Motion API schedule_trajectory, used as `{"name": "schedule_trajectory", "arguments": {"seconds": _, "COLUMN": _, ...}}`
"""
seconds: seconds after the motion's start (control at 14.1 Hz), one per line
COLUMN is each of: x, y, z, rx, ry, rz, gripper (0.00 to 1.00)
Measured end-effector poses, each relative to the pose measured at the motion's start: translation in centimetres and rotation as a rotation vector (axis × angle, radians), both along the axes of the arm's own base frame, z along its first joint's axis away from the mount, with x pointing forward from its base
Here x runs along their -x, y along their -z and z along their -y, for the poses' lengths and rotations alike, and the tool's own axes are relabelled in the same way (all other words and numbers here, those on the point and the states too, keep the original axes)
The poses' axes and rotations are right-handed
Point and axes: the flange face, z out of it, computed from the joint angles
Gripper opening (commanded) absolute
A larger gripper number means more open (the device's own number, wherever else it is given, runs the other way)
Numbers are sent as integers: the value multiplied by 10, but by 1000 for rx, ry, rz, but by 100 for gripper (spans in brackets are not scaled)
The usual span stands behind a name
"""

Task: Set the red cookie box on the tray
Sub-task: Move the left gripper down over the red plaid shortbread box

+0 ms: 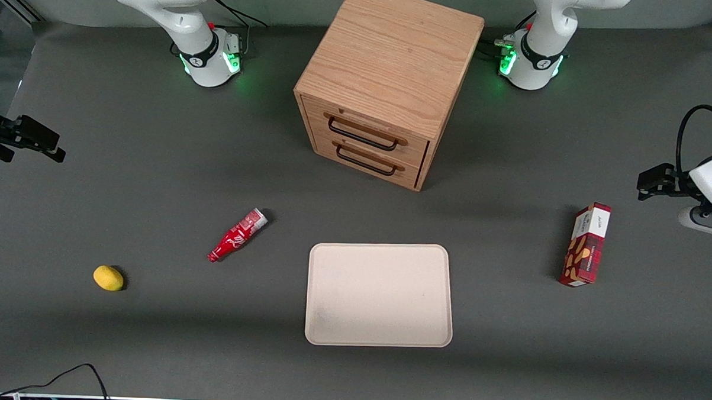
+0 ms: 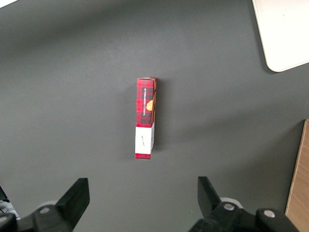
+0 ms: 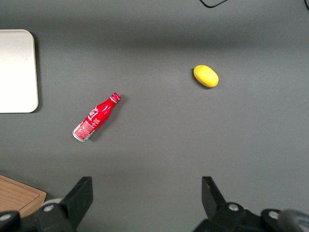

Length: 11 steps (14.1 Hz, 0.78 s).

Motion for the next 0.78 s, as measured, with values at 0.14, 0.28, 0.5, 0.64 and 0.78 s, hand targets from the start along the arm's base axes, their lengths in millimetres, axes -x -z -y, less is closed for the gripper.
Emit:
{"name": "schedule_trajectory", "arguments": {"seconds": 0.14, "x": 0, "y": -1, "z": 1, "rx": 0, "ry": 0, "rz": 0, "gripper": 100}}
{"name": "schedule_trajectory", "arguments": {"seconds": 0.28, "x": 0, "y": -3, "z": 1, "rx": 0, "ry": -1, "rz": 2, "gripper": 100}}
{"name": "schedule_trajectory", "arguments": {"seconds": 0.5, "x": 0, "y": -1, "z": -2, "rx": -3, "ry": -7, "rz": -5, "gripper": 100}}
{"name": "schedule_trajectory", "arguments": {"seconds": 0.64, "x": -2, "y": 6, "z": -5, "rx": -7, "ry": -13, "rz": -22, "gripper": 100}}
{"name": "schedule_trajectory", "arguments": {"seconds": 0.78, "x": -9, "y": 24, "z": -9, "rx": -12, "ry": -13, "rz": -50, "gripper": 100}}
